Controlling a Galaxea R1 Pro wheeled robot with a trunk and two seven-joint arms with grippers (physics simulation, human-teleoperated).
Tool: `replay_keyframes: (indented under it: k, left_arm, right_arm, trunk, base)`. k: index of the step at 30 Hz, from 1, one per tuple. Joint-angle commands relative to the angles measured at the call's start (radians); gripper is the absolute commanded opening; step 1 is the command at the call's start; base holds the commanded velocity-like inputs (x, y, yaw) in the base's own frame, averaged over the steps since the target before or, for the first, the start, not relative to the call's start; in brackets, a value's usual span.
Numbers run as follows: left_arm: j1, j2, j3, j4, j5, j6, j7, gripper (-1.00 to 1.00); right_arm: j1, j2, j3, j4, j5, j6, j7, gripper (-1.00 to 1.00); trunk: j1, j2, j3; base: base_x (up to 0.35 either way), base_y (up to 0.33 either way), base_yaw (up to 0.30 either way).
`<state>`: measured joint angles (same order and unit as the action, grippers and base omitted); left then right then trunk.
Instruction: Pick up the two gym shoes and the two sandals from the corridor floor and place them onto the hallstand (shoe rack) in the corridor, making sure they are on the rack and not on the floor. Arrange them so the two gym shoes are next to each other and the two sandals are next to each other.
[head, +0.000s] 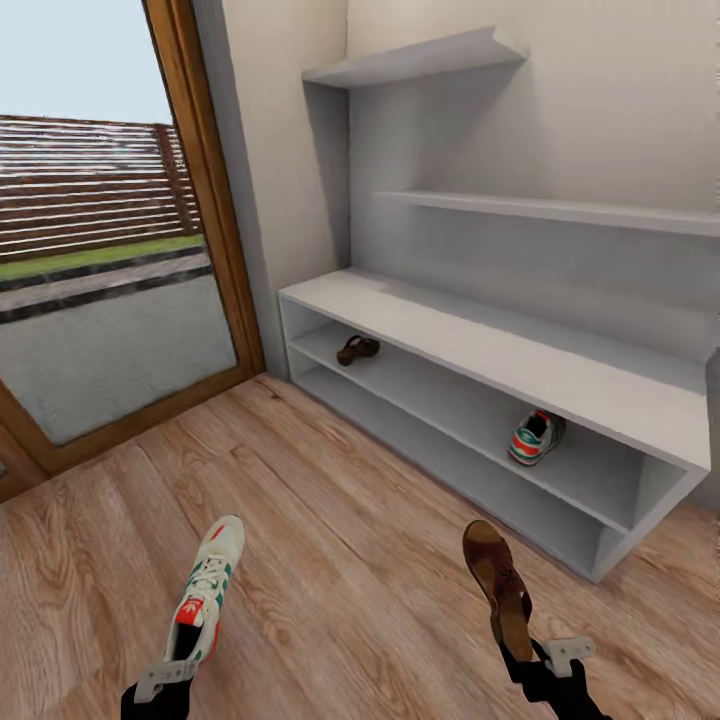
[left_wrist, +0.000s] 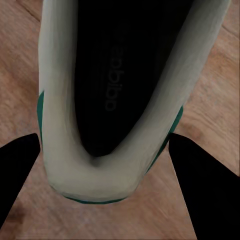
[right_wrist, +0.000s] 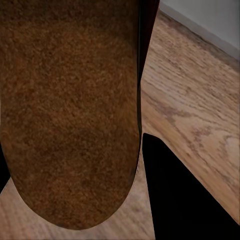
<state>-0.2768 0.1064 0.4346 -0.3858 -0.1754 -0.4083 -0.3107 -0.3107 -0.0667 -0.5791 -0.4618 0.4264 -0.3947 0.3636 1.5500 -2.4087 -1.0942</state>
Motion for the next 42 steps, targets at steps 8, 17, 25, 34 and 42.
replay_keyframes:
  k: [8, 17, 25, 34, 42]
  left_arm:
    - [-0.001, -0.001, 0.009, 0.001, -0.009, -0.004, -0.005, -1.0]
    - [-0.001, -0.001, 0.009, 0.001, -0.009, -0.004, -0.005, -1.0]
    - [0.0, -0.001, 0.009, 0.001, -0.009, -0.004, -0.005, -1.0]
    - [0.001, -0.001, 0.009, 0.0, -0.008, -0.006, -0.005, -1.0]
    - [0.001, -0.001, 0.009, 0.0, -0.008, -0.006, -0.005, -1.0]
  right_arm:
    - [-0.002, 0.001, -0.008, 0.0, 0.003, -0.003, 0.009, -1.0]
    - [-0.002, 0.001, -0.008, 0.0, 0.003, -0.003, 0.009, -1.0]
    - [-0.002, 0.001, -0.008, 0.0, 0.003, -0.003, 0.009, -1.0]
    - [-0.002, 0.001, -0.008, 0.0, 0.003, -0.003, 0.009, -1.0]
    - [-0.002, 0.001, -0.008, 0.0, 0.004, -0.003, 0.009, -1.0]
  trunk:
    - [0.0, 0.0, -0.001]
    - [0.0, 0.0, -0.001]
    - [0.0, 0.0, -0.001]
    - [0.0, 0.0, -0.001]
    - [0.0, 0.0, -0.001]
  base:
    - [0.17, 0.293, -0.266]
    - [0.126, 0.297, -0.266]
    - [0.092, 0.3, -0.266]
    - [0.073, 0.302, -0.266]
    - [0.007, 0.304, -0.266]
